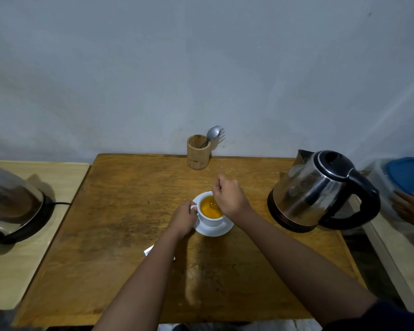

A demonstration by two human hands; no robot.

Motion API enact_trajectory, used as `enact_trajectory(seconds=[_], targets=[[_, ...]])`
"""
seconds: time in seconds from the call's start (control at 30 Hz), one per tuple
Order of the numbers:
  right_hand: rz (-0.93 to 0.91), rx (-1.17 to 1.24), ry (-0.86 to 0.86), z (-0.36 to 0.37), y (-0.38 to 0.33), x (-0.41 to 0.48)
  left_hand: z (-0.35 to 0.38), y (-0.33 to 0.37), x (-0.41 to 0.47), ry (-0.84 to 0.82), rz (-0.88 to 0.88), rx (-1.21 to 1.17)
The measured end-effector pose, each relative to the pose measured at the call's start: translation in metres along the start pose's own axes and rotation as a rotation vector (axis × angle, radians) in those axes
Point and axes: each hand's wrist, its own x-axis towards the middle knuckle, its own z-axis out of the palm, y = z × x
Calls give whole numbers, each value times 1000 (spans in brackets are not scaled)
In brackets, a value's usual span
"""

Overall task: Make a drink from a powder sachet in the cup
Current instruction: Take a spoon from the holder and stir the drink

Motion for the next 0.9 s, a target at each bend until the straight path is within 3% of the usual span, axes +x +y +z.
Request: enact_trajectory(seconds=[0.17, 0.33, 0.53, 0.9], targets=[[34, 54, 11, 1, -2, 1, 0, 0, 0, -7, -7, -16], [11, 39, -102, -2, -3, -2, -1, -2, 3, -25, -13, -1], [-74, -131, -204, -13, 1, -4, -2, -4, 6, -36, 9, -3], [-141, -173, -179, -3, -2, 0, -3, -3, 2, -20, 30, 12]])
